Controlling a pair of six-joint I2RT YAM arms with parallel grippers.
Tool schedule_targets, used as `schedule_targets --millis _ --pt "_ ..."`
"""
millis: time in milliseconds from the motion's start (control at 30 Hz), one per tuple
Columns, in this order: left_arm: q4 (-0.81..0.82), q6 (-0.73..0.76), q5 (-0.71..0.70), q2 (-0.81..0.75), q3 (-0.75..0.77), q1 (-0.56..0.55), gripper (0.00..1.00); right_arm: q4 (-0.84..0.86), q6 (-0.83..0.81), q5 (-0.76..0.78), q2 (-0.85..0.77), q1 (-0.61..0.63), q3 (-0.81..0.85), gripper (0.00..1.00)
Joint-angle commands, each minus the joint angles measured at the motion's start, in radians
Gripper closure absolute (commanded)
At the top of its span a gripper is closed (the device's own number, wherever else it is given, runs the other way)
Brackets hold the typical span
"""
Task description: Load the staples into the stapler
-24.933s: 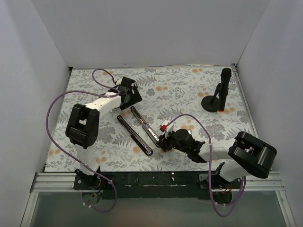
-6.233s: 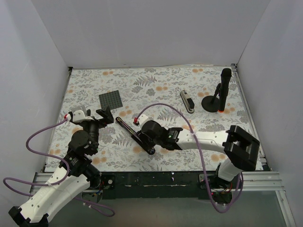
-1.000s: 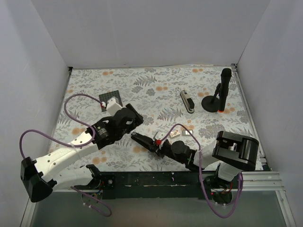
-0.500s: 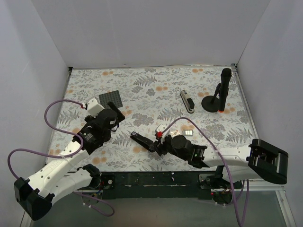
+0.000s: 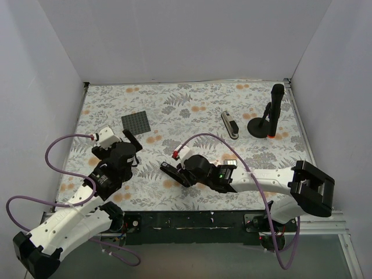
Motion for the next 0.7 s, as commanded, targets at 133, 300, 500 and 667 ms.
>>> schedule_targets --millis 133,300,500,667 --pt "0.027 0.036 -0.064 0.001 -0.020 0.004 0.02 -0.204 0.081 -0.077 0.079 -0.013 0.054 0.76" --pt "0.028 0.038 -0.066 -0.002 -0.020 0.004 0.02 -0.254 0.129 -0.156 0.135 -0.014 0.026 0.76" --pt "0.031 0.041 -0.064 -0.005 -0.023 0.004 0.02 -0.285 0.185 -0.250 0.179 -0.019 -0.026 0.76" --pt "0.033 0.044 -0.064 0.001 -0.022 0.005 0.02 -0.288 0.183 -0.252 0.182 -0.022 -0.025 0.76"
